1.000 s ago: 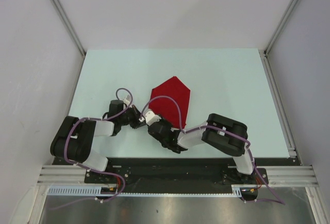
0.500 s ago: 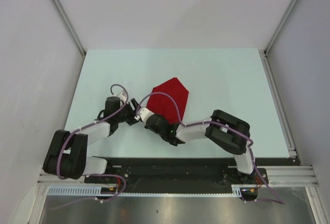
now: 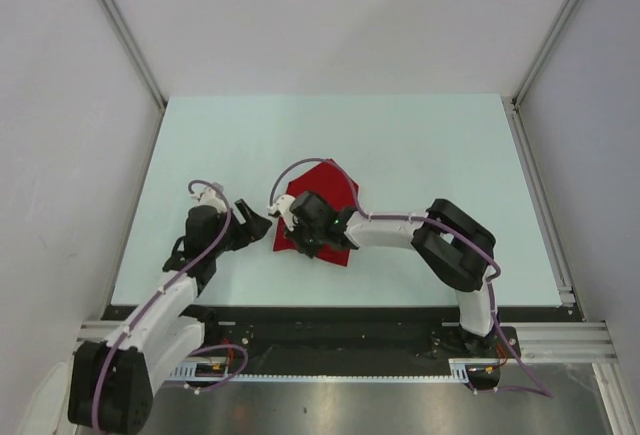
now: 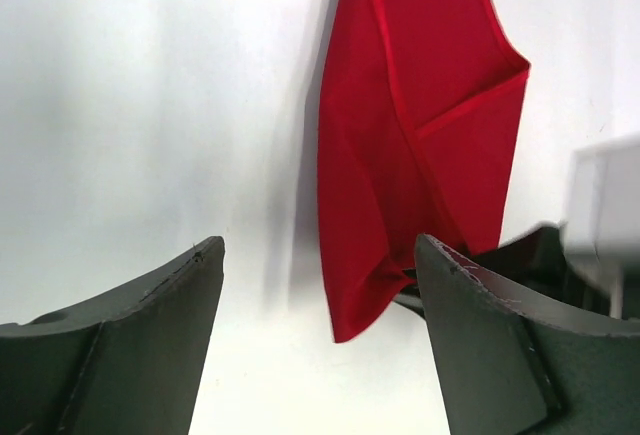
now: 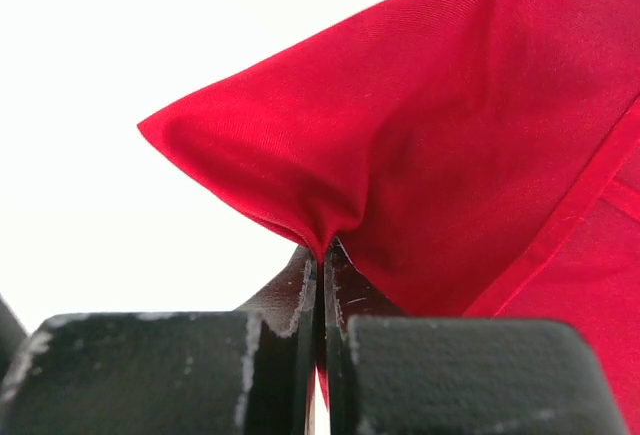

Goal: Fold the napkin, place the utensils inside, and roll it up
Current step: Roll the napkin with the utensil

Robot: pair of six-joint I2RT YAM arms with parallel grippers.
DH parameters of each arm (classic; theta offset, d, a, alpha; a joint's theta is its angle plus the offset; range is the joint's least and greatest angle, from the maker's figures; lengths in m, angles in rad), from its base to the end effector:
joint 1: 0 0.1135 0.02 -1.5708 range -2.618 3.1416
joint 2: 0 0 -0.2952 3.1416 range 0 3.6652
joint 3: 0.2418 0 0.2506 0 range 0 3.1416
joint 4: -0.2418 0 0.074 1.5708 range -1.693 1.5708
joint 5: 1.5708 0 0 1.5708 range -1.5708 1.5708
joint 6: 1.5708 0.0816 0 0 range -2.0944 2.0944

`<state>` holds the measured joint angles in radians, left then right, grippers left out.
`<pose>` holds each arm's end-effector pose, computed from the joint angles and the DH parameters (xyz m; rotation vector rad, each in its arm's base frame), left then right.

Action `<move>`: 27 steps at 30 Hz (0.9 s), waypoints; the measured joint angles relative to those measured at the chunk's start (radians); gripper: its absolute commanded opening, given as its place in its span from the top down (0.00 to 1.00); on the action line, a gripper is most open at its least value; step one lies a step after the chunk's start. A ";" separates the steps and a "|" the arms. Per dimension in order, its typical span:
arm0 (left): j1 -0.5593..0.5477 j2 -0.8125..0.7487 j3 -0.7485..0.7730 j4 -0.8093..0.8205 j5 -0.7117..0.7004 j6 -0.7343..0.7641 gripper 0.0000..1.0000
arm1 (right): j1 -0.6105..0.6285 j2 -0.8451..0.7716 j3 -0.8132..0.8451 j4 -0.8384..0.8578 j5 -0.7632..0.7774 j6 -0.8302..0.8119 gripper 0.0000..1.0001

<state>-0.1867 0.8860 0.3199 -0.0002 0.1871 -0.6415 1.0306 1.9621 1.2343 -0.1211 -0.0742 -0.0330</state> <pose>0.1946 -0.0522 0.1796 -0.3858 2.1706 -0.6757 0.2298 0.3949 0.1527 -1.2927 2.1284 0.5308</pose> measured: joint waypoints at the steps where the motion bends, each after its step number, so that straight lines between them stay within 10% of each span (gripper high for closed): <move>1: 0.000 -0.040 -0.013 -0.006 -0.006 0.012 0.19 | -0.011 0.000 0.010 -0.027 -0.033 0.008 1.00; 27: -0.326 -0.092 -0.095 0.047 -0.054 0.198 0.24 | -0.258 0.220 0.227 -0.293 -0.699 0.130 1.00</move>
<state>-0.5129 0.7937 0.2245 0.0467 0.1329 -0.4431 0.7723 2.1826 1.4609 -0.4145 -0.7731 0.0971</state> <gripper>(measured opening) 0.783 0.020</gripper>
